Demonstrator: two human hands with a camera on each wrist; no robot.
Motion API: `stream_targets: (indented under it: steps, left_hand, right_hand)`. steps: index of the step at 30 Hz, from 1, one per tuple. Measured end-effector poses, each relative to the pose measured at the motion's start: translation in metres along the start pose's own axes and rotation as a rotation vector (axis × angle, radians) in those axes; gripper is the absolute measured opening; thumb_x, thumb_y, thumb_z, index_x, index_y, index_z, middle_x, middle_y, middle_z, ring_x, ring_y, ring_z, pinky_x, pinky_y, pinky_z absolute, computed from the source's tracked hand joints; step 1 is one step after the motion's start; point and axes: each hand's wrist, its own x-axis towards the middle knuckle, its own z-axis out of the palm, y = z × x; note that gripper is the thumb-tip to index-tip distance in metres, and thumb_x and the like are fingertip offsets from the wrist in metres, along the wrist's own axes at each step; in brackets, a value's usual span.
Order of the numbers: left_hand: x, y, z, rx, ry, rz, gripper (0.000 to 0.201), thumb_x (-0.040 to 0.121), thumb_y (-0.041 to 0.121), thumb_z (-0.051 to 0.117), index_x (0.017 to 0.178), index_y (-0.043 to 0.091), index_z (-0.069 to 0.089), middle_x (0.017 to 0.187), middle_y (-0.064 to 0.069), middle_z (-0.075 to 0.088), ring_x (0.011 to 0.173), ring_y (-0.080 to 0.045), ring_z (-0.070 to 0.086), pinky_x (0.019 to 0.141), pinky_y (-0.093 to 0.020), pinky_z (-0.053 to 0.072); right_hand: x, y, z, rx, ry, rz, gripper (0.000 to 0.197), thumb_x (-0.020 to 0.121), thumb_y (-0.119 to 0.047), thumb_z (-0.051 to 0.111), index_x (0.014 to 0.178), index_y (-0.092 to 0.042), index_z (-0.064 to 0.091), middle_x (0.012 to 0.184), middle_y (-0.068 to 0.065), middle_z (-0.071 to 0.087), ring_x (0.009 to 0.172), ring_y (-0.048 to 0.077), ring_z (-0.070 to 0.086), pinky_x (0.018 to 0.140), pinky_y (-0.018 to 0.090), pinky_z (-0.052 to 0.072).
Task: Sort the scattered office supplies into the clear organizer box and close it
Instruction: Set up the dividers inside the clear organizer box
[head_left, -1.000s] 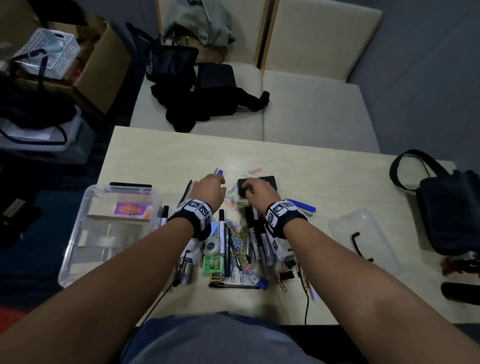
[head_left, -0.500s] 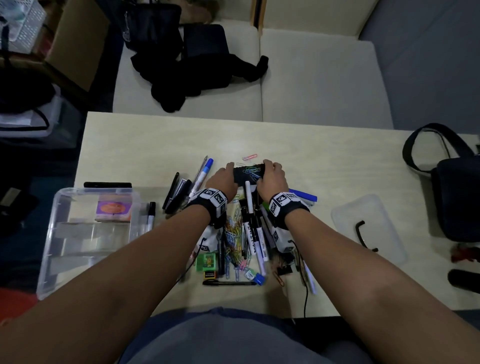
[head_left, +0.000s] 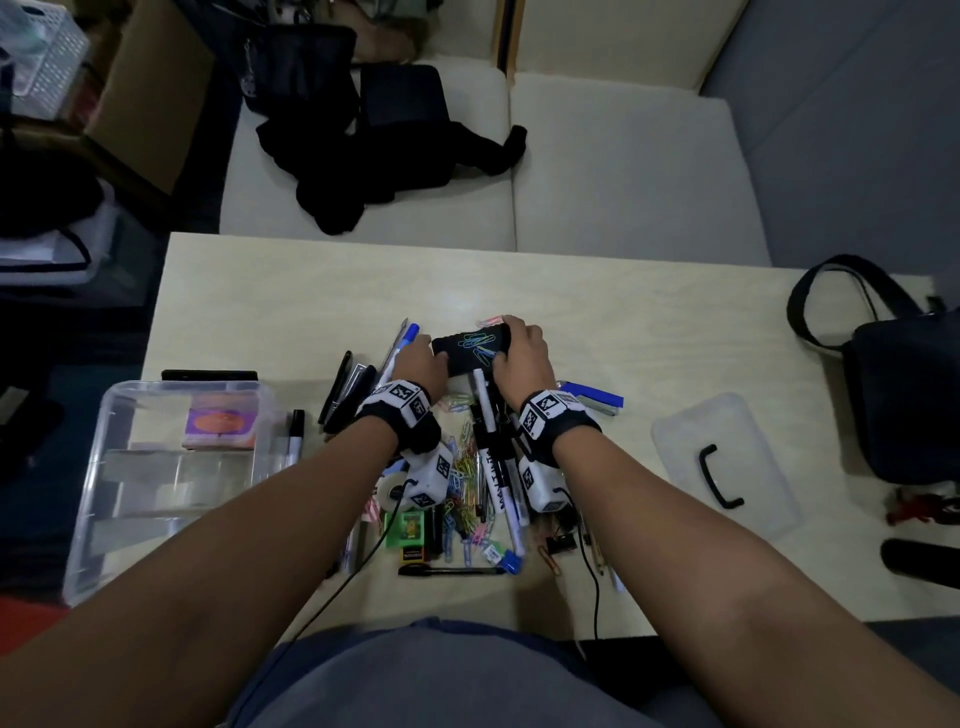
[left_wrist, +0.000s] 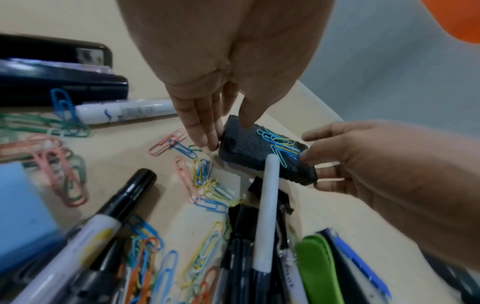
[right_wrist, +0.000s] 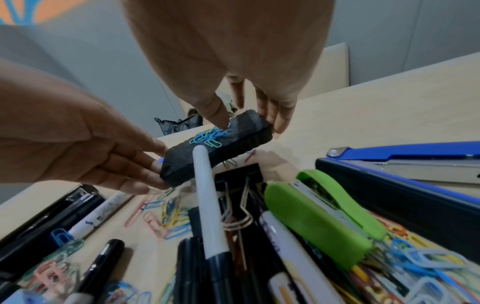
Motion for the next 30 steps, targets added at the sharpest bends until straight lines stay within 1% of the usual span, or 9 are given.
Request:
stream_targets:
  steps: [2, 7, 11, 14, 18, 22, 24, 26, 30]
  left_hand:
    - [-0.005, -0.006, -0.009, -0.071, 0.052, -0.012, 0.042, 0.097, 0.022, 0.050, 0.134, 0.004, 0.050, 0.128, -0.023, 0.056, 0.114, -0.039, 0.054, 0.089, -0.038, 0.044]
    - [-0.026, -0.028, -0.034, -0.203, 0.168, 0.016, 0.030, 0.094, 0.023, 0.056, 0.120, 0.010, 0.050, 0.110, -0.020, 0.061, 0.093, -0.036, 0.060, 0.069, -0.033, 0.041]
    - [-0.050, -0.047, -0.049, -0.256, 0.155, 0.016, 0.021, 0.095, 0.023, 0.055, 0.112, 0.015, 0.045, 0.096, -0.013, 0.066, 0.083, -0.032, 0.063, 0.073, -0.040, 0.053]
    - [-0.068, -0.058, -0.053, -0.287, 0.151, 0.022, 0.015, 0.095, 0.021, 0.056, 0.104, 0.017, 0.044, 0.087, -0.010, 0.064, 0.080, -0.030, 0.061, 0.069, -0.035, 0.048]
    - [-0.093, -0.069, -0.051, -0.318, 0.148, 0.020, 0.018, 0.095, 0.020, 0.057, 0.107, 0.015, 0.044, 0.092, -0.011, 0.063, 0.083, -0.029, 0.059, 0.070, -0.031, 0.043]
    - [-0.112, -0.072, -0.043, -0.306, 0.150, 0.093, 0.020, 0.093, 0.017, 0.061, 0.107, 0.015, 0.048, 0.088, -0.010, 0.063, 0.082, -0.029, 0.061, 0.072, -0.034, 0.047]
    - [-0.121, -0.073, -0.042, -0.308, 0.145, 0.115, 0.019, 0.092, 0.016, 0.061, 0.106, 0.016, 0.048, 0.084, -0.007, 0.062, 0.078, -0.026, 0.061, 0.065, -0.029, 0.045]
    - [-0.127, -0.073, -0.042, -0.301, 0.126, 0.131, 0.019, 0.093, 0.017, 0.061, 0.107, 0.017, 0.048, 0.081, -0.006, 0.061, 0.072, -0.025, 0.060, 0.057, -0.026, 0.044]
    - [-0.134, -0.072, -0.039, -0.288, 0.109, 0.174, 0.018, 0.093, 0.017, 0.061, 0.104, 0.019, 0.048, 0.076, -0.006, 0.056, 0.067, -0.025, 0.058, 0.065, -0.036, 0.052]
  right_hand:
    - [-0.007, -0.010, 0.002, 0.024, 0.001, -0.026, 0.053, 0.088, -0.002, 0.050, 0.139, -0.014, 0.042, 0.128, 0.018, 0.045, 0.114, 0.036, 0.049, 0.096, 0.042, 0.045]
    - [-0.035, -0.032, 0.007, 0.072, -0.023, -0.093, 0.053, 0.091, -0.009, 0.053, 0.142, -0.016, 0.041, 0.132, 0.016, 0.043, 0.119, 0.033, 0.049, 0.103, 0.042, 0.043]
    - [-0.062, -0.040, 0.014, 0.063, -0.037, -0.149, 0.047, 0.094, -0.023, 0.055, 0.139, -0.023, 0.043, 0.133, 0.013, 0.042, 0.122, 0.032, 0.050, 0.104, 0.044, 0.043]
    - [-0.081, -0.042, 0.018, 0.008, -0.011, -0.171, 0.046, 0.095, -0.026, 0.057, 0.140, -0.023, 0.046, 0.136, 0.014, 0.044, 0.124, 0.031, 0.046, 0.104, 0.039, 0.041]
    - [-0.108, -0.043, 0.024, -0.133, 0.067, -0.265, 0.045, 0.090, -0.029, 0.065, 0.132, -0.016, 0.056, 0.129, 0.014, 0.049, 0.119, 0.031, 0.046, 0.100, 0.039, 0.039]
    - [-0.128, -0.039, 0.033, -0.198, 0.072, -0.335, 0.039, 0.089, -0.028, 0.066, 0.125, -0.014, 0.058, 0.116, 0.010, 0.053, 0.109, 0.028, 0.049, 0.095, 0.039, 0.043]
    - [-0.134, -0.038, 0.035, -0.177, 0.050, -0.323, 0.035, 0.090, -0.025, 0.066, 0.121, -0.013, 0.056, 0.116, 0.009, 0.054, 0.107, 0.028, 0.050, 0.091, 0.039, 0.044]
    - [-0.138, -0.037, 0.035, -0.150, 0.025, -0.307, 0.026, 0.091, -0.021, 0.064, 0.113, -0.011, 0.054, 0.111, 0.010, 0.055, 0.101, 0.029, 0.053, 0.083, 0.038, 0.045]
    - [-0.146, -0.034, 0.037, -0.092, -0.008, -0.254, 0.014, 0.093, -0.017, 0.059, 0.097, -0.010, 0.048, 0.097, 0.011, 0.057, 0.081, 0.032, 0.054, 0.064, 0.038, 0.043]
